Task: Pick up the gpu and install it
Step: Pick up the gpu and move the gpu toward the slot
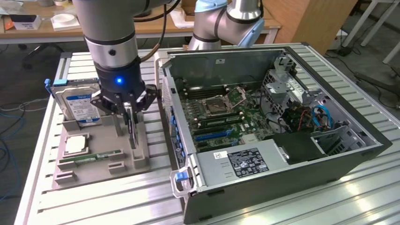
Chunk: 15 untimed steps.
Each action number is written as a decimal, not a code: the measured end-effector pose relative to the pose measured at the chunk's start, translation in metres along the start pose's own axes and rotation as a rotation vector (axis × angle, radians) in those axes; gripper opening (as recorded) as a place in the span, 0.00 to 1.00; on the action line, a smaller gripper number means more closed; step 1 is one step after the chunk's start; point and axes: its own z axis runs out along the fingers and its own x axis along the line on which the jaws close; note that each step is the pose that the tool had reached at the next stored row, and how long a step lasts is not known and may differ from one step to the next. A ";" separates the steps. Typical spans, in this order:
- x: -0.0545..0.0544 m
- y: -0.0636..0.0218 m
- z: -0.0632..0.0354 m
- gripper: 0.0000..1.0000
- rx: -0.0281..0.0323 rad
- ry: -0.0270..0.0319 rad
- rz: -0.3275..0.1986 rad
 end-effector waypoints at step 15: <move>0.000 0.0002 -0.0043 0.26 -0.0001 -0.0001 0.000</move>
